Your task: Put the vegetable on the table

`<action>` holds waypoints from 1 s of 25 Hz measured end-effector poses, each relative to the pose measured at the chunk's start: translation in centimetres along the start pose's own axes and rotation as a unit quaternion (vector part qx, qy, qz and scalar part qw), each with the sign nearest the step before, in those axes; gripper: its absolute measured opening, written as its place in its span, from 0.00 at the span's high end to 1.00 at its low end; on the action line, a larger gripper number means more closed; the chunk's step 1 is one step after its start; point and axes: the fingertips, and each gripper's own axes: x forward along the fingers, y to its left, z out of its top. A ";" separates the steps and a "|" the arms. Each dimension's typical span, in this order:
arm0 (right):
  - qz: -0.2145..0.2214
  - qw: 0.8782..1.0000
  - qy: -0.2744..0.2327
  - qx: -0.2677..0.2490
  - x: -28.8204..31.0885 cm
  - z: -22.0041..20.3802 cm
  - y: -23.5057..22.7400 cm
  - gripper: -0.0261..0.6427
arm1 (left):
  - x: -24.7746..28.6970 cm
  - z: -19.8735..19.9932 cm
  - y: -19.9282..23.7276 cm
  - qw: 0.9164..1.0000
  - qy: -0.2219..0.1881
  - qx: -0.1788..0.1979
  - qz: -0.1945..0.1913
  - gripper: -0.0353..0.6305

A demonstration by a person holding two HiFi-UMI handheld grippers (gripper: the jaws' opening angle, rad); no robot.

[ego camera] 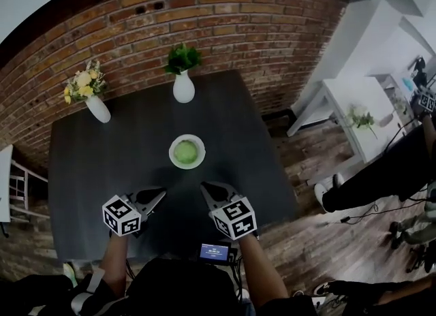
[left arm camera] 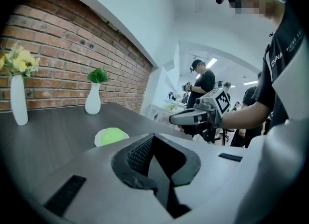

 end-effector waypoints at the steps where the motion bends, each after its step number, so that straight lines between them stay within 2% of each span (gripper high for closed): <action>1: -0.006 1.000 0.002 -0.002 -0.1 0.0 0.2 0.95 | -0.3 -0.1 0.1 1.000 0.002 0.004 -0.001 0.94; 10: -0.046 0.999 -0.002 -0.009 0.6 0.9 2.8 0.95 | -2.8 0.3 1.0 1.000 -0.017 0.010 0.000 0.94; 25: -0.070 0.997 -0.010 -0.016 0.3 1.9 4.6 0.95 | -3.4 1.1 -0.2 0.999 -0.022 0.023 -0.042 0.94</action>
